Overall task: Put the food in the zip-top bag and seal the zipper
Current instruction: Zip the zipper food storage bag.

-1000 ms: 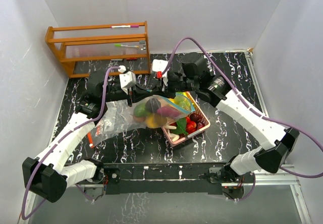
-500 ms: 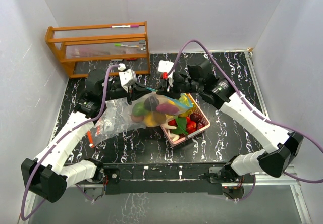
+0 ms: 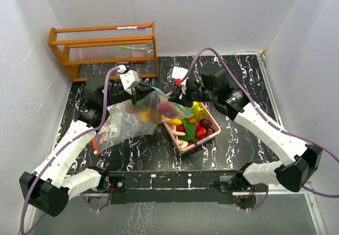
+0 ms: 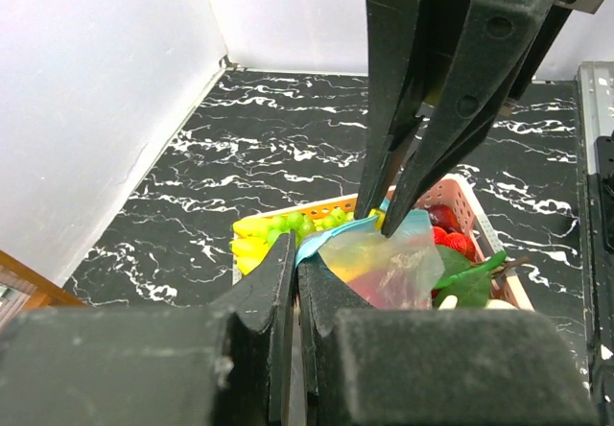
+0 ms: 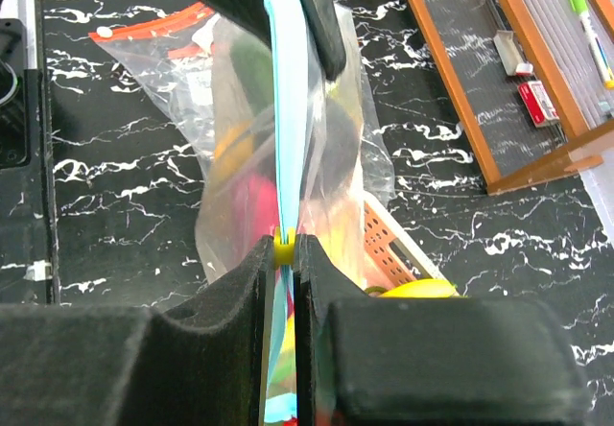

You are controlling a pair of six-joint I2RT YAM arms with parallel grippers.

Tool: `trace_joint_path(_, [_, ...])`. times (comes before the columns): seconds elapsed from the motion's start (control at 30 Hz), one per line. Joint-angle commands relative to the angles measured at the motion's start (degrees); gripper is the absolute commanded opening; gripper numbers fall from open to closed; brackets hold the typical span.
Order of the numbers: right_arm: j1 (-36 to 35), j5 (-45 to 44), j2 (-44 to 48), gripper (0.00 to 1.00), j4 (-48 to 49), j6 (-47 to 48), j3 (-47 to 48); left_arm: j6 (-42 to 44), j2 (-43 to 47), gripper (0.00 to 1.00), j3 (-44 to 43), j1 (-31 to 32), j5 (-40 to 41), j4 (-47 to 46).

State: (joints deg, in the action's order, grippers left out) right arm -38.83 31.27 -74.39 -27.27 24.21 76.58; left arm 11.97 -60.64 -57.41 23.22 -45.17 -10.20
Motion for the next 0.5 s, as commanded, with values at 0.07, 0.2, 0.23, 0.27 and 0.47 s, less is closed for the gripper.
trace_joint_path(0.07, [1.8, -5.5, 4.8, 0.08, 1.8, -3.5, -5.9, -1.1, 3.0, 0.0, -4.0, -0.5, 4.9, -8.3])
trace_joint_path(0.2, [2.0, -5.5, 6.2, 0.08, 3.2, -5.1, -8.6, -3.6, 2.6, 0.0, -4.0, -0.6, 9.3, -10.8])
trace_joint_path(0.23, [2.1, -5.5, 6.3, 0.08, 3.3, -5.4, -9.1, -4.2, 2.7, 0.0, -3.8, -0.6, 10.6, -11.7])
trace_joint_path(0.27, [2.1, -5.4, 6.4, 0.08, 3.3, -5.7, -9.6, -4.9, 2.8, 0.0, -3.5, -0.6, 11.8, -13.0])
trace_joint_path(0.47, [2.2, -6.3, 8.6, 0.08, 4.7, -6.8, -12.6, -6.1, 3.1, 0.0, -2.0, -0.6, 17.6, -16.6])
